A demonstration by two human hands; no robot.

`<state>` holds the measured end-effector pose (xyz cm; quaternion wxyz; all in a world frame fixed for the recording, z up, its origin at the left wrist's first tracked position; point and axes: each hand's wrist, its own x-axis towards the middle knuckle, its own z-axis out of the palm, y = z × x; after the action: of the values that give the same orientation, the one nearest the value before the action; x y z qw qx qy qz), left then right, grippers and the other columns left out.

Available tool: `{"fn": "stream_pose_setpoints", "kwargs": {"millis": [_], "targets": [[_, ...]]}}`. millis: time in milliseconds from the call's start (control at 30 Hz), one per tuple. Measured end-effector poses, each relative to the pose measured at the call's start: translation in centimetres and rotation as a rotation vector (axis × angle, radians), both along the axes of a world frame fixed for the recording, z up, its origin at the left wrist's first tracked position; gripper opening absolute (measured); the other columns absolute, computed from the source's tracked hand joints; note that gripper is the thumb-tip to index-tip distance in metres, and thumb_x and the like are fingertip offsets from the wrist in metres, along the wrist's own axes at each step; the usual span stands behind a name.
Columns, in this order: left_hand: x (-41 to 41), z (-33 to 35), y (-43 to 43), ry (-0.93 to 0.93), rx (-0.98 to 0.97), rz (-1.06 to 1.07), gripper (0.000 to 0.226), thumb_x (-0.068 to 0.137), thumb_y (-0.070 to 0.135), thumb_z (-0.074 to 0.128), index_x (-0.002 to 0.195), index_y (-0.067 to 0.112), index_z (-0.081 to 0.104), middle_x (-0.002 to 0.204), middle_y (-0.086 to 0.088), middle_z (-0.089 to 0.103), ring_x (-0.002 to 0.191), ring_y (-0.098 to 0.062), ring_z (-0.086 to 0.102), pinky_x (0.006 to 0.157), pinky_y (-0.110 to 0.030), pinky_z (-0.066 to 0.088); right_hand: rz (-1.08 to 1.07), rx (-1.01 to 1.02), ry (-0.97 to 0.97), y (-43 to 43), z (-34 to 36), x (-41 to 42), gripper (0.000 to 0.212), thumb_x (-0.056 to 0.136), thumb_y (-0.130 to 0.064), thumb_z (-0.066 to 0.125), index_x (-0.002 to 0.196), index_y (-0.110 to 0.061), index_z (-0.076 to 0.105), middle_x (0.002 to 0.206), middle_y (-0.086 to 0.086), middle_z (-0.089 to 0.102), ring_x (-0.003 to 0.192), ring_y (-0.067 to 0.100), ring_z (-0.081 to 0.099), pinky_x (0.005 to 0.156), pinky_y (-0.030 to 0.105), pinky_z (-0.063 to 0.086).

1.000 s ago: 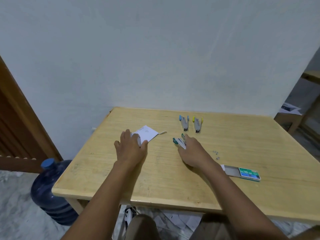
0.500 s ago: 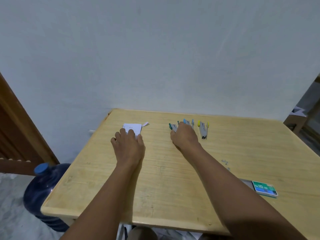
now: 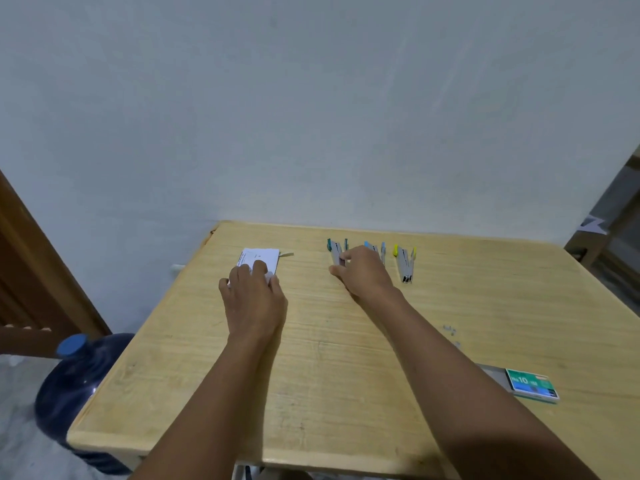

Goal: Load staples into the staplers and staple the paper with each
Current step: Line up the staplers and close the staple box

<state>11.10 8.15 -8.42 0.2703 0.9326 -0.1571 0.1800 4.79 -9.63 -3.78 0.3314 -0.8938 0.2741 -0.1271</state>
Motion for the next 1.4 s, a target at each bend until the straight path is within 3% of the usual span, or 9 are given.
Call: {"fn": "stream_pose_setpoints", "kwargs": {"millis": [100, 233, 433, 567, 733, 833, 967, 1133, 1400], "targets": [[0.0, 0.0, -0.1, 0.005, -0.021, 0.001, 0.019, 0.091, 0.023, 0.045, 0.078, 0.012, 0.055, 0.088, -0.007, 0.058, 0.098, -0.028, 0.053, 0.100, -0.042, 0.026, -0.001, -0.028, -0.009, 0.1, 0.0, 0.5, 0.030, 0.093, -0.029, 0.066, 0.102, -0.001, 0.069, 0.098, 0.013, 0.073, 0.090, 0.029, 0.069, 0.079, 0.037, 0.053], [0.0, 0.0, -0.2, 0.007, -0.011, 0.014, 0.021, 0.091, 0.024, 0.046, 0.079, 0.012, 0.059, 0.091, -0.005, 0.060, 0.105, -0.026, 0.053, 0.105, -0.044, 0.021, -0.012, -0.060, 0.000, 0.1, -0.3, 0.7, 0.028, 0.095, -0.034, 0.062, 0.100, -0.007, 0.067, 0.090, 0.007, 0.069, 0.084, 0.026, 0.066, 0.075, 0.036, 0.052], [0.1, 0.0, -0.3, -0.025, 0.047, 0.012, 0.017, 0.091, 0.021, 0.046, 0.089, 0.010, 0.059, 0.106, -0.009, 0.061, 0.128, -0.030, 0.043, 0.107, -0.050, 0.020, -0.011, -0.101, -0.058, 1.6, 1.8, -4.3, 0.043, 0.096, -0.042, 0.057, 0.135, -0.022, 0.057, 0.107, -0.004, 0.065, 0.099, 0.015, 0.061, 0.079, 0.031, 0.046], [-0.6, 0.5, -0.2, -0.171, 0.097, -0.034, 0.020, 0.089, 0.021, 0.054, 0.105, 0.009, 0.060, 0.123, -0.013, 0.058, 0.135, -0.033, 0.039, 0.102, -0.050, 0.021, 0.009, -0.127, -0.148, 1.9, 2.9, -11.6, 0.031, 0.093, -0.048, 0.059, 0.122, -0.037, 0.065, 0.104, -0.021, 0.064, 0.085, 0.003, 0.059, 0.083, 0.032, 0.051], [-4.2, 2.0, -0.7, -0.356, 0.035, -0.261, 0.024, 0.085, 0.027, 0.051, 0.097, 0.013, 0.067, 0.112, -0.007, 0.065, 0.111, -0.032, 0.056, 0.087, -0.044, 0.030, -0.069, -0.100, -0.246, -2.0, 3.4, -21.6, 0.017, 0.091, -0.031, 0.068, 0.107, -0.032, 0.073, 0.102, -0.013, 0.067, 0.079, 0.005, 0.062, 0.068, 0.020, 0.051], [-8.6, 2.0, -1.8, -0.271, -0.049, -0.405, 0.026, 0.085, 0.032, 0.053, 0.096, 0.017, 0.071, 0.107, -0.005, 0.065, 0.103, -0.031, 0.054, 0.082, -0.040, 0.032, -0.143, -0.100, -0.033, -5.1, 3.2, -26.1, 0.033, 0.088, -0.040, 0.070, 0.120, -0.034, 0.067, 0.115, -0.010, 0.059, 0.098, 0.010, 0.057, 0.084, 0.034, 0.049], [-16.1, 2.9, -4.9, 0.010, -0.038, -0.643, 0.036, 0.088, 0.047, 0.050, 0.102, 0.023, 0.073, 0.100, 0.004, 0.058, 0.103, -0.019, 0.045, 0.086, -0.034, 0.026, -0.087, -0.065, 0.264, -7.7, 2.0, -29.4, 0.061, 0.080, -0.055, 0.072, 0.136, -0.042, 0.051, 0.128, -0.009, 0.048, 0.109, 0.009, 0.048, 0.086, 0.031, 0.046], [-20.9, 2.4, -7.5, 0.200, 0.006, -0.768, 0.036, 0.092, 0.053, 0.051, 0.113, 0.030, 0.070, 0.103, 0.007, 0.047, 0.101, -0.014, 0.033, 0.092, -0.033, 0.028, -0.033, -0.142, 0.228, -8.0, 1.1, -29.9, 0.048, 0.088, -0.040, 0.070, 0.133, -0.029, 0.059, 0.126, -0.004, 0.058, 0.105, 0.009, 0.052, 0.088, 0.026, 0.047], [-22.2, 2.4, -9.1, 0.179, 0.042, -0.740, 0.033, 0.096, 0.047, 0.049, 0.111, 0.029, 0.073, 0.101, 0.007, 0.049, 0.099, -0.014, 0.035, 0.091, -0.036, 0.031, 0.048, -0.100, 0.128, -7.7, 0.3, -29.8, 0.042, 0.089, -0.035, 0.070, 0.130, -0.025, 0.062, 0.119, -0.008, 0.058, 0.106, 0.008, 0.054, 0.094, 0.028, 0.049]]}}
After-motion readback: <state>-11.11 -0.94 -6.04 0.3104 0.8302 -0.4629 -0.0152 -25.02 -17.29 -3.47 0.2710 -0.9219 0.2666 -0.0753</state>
